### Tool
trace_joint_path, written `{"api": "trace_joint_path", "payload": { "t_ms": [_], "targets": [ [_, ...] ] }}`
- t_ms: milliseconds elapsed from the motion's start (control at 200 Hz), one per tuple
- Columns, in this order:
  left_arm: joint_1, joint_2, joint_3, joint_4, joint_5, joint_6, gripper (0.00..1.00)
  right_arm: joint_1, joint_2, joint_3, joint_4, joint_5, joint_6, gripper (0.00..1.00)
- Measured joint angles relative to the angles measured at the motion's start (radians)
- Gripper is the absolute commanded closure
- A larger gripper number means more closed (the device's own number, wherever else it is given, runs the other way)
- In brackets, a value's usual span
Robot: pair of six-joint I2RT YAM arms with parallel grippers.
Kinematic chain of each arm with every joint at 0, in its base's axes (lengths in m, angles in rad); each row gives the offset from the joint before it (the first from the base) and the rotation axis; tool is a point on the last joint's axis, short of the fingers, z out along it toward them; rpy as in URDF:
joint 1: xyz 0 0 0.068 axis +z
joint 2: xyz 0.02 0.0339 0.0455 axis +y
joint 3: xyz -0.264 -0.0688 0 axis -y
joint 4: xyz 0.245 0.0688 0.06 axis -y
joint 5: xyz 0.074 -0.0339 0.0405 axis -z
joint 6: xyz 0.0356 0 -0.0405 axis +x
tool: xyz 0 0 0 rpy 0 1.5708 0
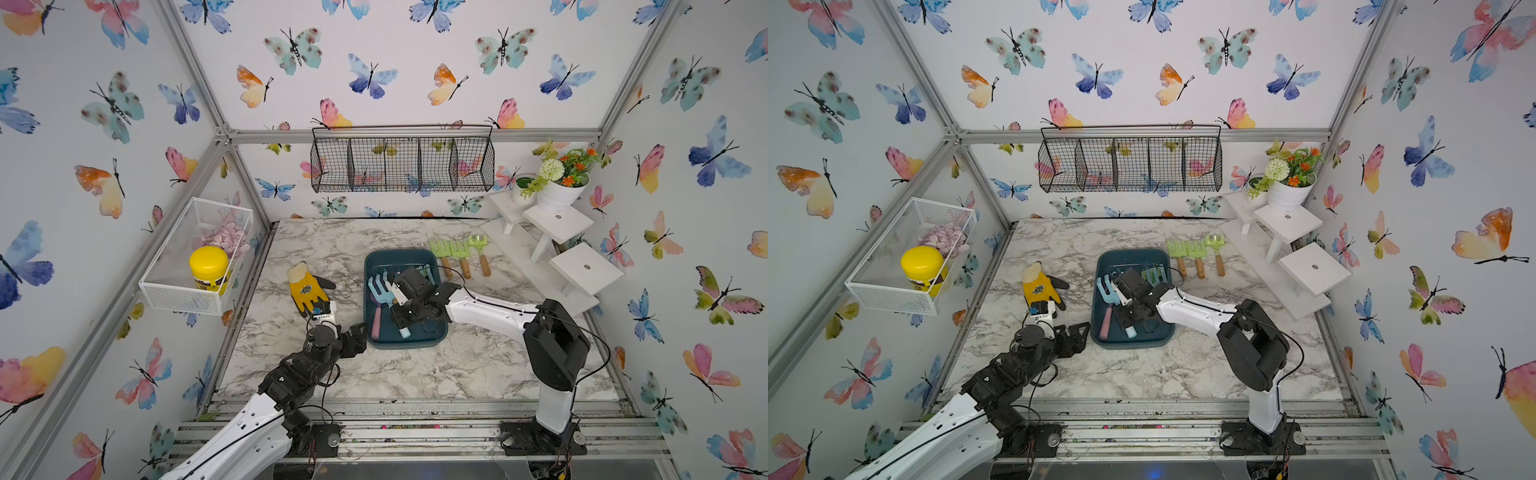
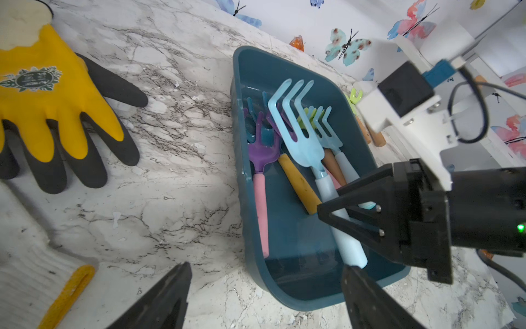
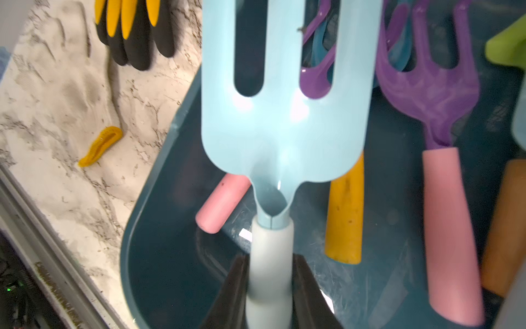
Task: Take the hand rake out of the storage box
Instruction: Pick up the rake from the storage box.
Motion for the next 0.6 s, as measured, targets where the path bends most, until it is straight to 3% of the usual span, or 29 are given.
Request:
{"api": "trace_joint_path", "payload": {
  "t_ms": [325,596],
  "targets": [
    [0.0,0.119,0.122,-0.009,0.139,0.053,0.09,0.0,-0.138,-0.023,-0.054,0.149,0.023,0.86],
    [0.0,0.154,0.128,0.015,0.248,0.06,0.08,-0.05,-0.282,-0.089,-0.108,0.224,0.039,0.86]
  ]
}}
